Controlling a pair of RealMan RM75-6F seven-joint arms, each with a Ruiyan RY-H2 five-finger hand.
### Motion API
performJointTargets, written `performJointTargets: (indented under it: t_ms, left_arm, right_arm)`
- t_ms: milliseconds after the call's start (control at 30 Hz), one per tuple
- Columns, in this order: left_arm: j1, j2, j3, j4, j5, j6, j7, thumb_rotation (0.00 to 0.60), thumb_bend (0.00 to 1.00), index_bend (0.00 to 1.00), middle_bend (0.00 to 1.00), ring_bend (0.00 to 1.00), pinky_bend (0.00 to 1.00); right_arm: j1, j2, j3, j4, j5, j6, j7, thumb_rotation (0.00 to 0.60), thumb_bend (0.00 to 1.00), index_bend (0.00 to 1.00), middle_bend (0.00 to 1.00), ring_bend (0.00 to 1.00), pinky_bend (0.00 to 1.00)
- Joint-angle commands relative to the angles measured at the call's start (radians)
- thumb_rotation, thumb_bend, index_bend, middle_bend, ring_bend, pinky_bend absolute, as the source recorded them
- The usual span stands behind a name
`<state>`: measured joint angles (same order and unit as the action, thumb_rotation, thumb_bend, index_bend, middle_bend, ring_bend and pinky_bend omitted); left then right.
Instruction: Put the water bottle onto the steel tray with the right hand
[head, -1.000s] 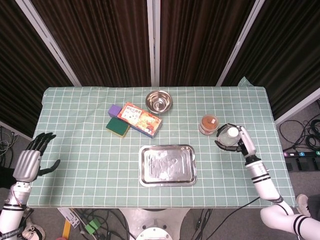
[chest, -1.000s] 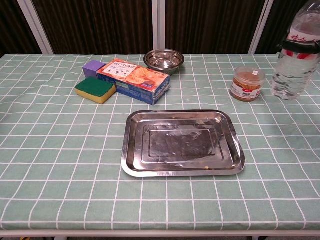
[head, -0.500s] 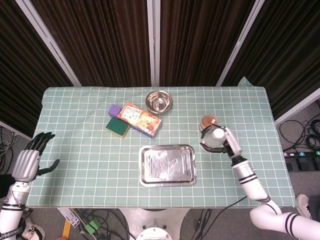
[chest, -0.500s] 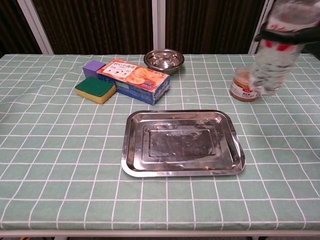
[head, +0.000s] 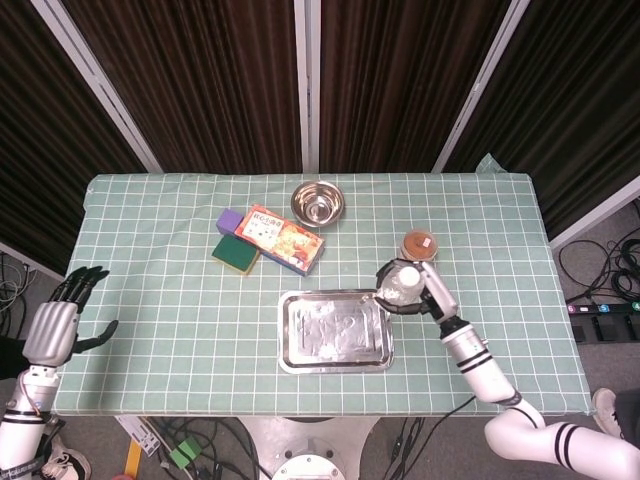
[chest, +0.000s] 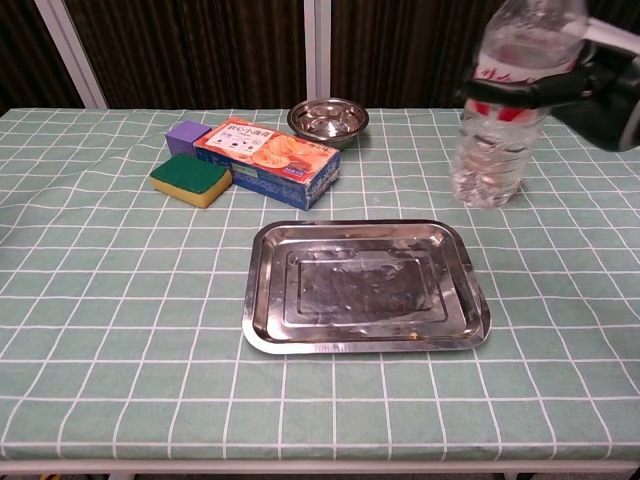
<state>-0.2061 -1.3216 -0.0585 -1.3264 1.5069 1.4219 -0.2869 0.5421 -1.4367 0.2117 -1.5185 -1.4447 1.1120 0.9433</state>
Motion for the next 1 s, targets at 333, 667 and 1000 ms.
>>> performJointTargets:
  t_ms: [333, 667, 1000]
  left_arm:
    - [0.018, 0.014, 0.004, -0.014, -0.003, 0.024, 0.01, 0.571, 0.31, 0.19, 0.21, 0.11, 0.19]
    - [0.023, 0.021, 0.007, -0.004, -0.005, 0.016, -0.004, 0.573, 0.31, 0.18, 0.21, 0.11, 0.19]
    - [0.023, 0.005, 0.003, 0.037, -0.015, 0.007, -0.025, 0.596, 0.31, 0.19, 0.21, 0.11, 0.19]
  right_arm:
    - [0.042, -0.097, -0.055, 0.076, -0.013, -0.111, 0.019, 0.6, 0.2, 0.71, 0.57, 0.37, 0.4]
    - [0.135, -0.235, -0.074, 0.237, -0.068, -0.196, 0.168, 0.6, 0.15, 0.71, 0.56, 0.36, 0.38]
    - [0.149, -0.292, -0.12, 0.373, -0.124, -0.144, 0.257, 0.6, 0.0, 0.62, 0.51, 0.34, 0.37]
